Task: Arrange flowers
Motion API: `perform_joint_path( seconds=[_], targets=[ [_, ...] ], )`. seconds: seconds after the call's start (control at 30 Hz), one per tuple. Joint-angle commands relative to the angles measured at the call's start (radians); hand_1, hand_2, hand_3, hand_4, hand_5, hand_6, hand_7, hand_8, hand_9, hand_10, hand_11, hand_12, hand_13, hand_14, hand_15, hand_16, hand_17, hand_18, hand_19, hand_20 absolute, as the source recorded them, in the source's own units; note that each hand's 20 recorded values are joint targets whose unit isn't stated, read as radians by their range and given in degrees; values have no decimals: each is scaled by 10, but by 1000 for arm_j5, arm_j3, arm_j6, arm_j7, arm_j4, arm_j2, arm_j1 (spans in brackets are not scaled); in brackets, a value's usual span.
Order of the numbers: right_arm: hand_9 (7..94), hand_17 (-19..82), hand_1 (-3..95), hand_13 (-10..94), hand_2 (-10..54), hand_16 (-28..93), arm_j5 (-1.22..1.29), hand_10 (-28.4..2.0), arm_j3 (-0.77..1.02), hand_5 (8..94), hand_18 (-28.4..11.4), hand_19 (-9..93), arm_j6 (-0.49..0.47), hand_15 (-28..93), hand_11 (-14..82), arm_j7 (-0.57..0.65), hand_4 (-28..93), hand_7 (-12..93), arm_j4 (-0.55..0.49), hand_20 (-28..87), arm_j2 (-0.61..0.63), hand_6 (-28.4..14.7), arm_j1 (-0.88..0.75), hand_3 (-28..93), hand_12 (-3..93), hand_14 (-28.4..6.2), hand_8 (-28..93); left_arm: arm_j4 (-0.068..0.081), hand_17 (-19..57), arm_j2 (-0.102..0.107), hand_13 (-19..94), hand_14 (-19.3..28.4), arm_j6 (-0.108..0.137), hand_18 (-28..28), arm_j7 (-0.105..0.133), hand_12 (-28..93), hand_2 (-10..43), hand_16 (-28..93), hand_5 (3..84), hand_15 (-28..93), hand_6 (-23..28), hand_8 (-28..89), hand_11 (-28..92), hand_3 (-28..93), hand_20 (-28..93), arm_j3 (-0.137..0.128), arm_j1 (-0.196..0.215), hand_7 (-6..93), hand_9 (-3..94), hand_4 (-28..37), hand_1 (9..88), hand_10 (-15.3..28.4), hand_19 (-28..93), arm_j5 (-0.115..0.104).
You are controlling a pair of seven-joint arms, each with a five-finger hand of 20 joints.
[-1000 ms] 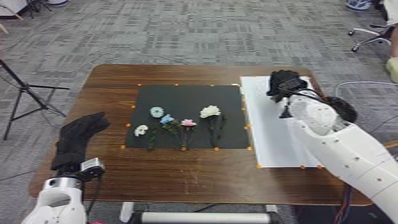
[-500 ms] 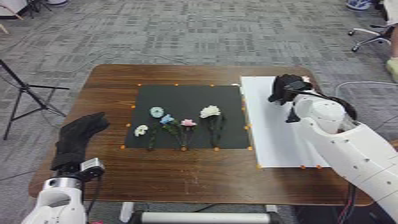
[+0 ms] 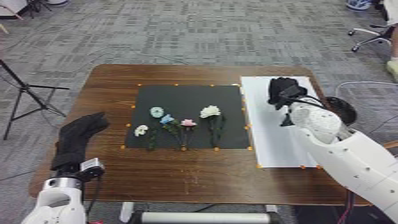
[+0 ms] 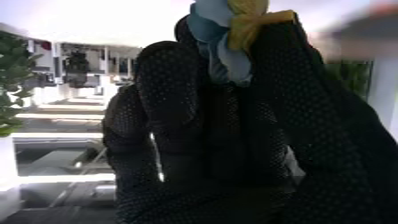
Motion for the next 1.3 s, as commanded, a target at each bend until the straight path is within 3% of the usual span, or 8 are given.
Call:
perform_joint_path(
  seconds=[0.03,0.23,0.37,0.57,0.7,0.83,1.3],
  targets=[
    [853,353,578,730,-95,349,177,-119,83,790,-232,744,71,564,127,118,-158,228,-235,601,13,9,-105,580,328,-103,84,-15,89,-1,443,190,-9,134,-14,148,43,26,565,269,16,-67,226,665,218,-11,17,170,544,-232,265,148,134,4],
    [858,357,583,735,-95,350,322,-125,77,801,-236,753,121,564,121,141,-152,206,-348,599,-37,4,-194,573,326,-107,92,-17,88,7,443,190,-8,134,-18,148,44,25,564,268,17,-66,226,665,218,-16,19,169,544,-233,266,148,134,3],
    [859,357,585,735,-95,349,236,-126,27,805,-238,754,163,562,121,95,-152,200,-371,598,-67,4,-207,570,324,-108,93,-13,88,13,443,190,-16,135,-20,148,44,25,565,269,17,-66,226,664,218,-14,11,169,544,-234,266,148,133,7],
    [861,355,586,735,-95,348,140,-126,0,809,-236,752,227,559,118,66,-152,193,-347,595,-132,6,-214,569,319,-109,89,-11,88,13,443,191,-17,135,-23,148,45,25,565,270,16,-66,226,663,218,-10,5,171,545,-234,267,149,134,7],
    [862,356,586,735,-95,349,137,-125,-13,810,-235,752,224,558,116,59,-153,192,-336,594,-121,8,-216,569,318,-108,86,-4,87,17,442,190,-28,135,-26,148,46,25,565,270,17,-67,226,662,218,-1,-9,170,545,-233,267,149,134,15],
    [859,355,584,734,-95,350,133,-124,-7,809,-235,751,225,557,113,61,-154,193,-330,594,-118,10,-228,569,318,-108,84,-3,87,14,442,190,-19,135,-21,148,46,25,565,270,16,-67,226,663,217,-2,-6,170,544,-233,266,148,134,8],
    [838,345,579,721,-95,352,83,-117,0,808,-229,741,208,552,91,51,-155,203,-328,593,-100,16,-297,569,307,-109,60,-4,86,5,441,190,-22,135,-18,148,45,25,565,270,16,-67,225,665,217,-2,2,170,543,-233,265,147,135,10]
  ],
)
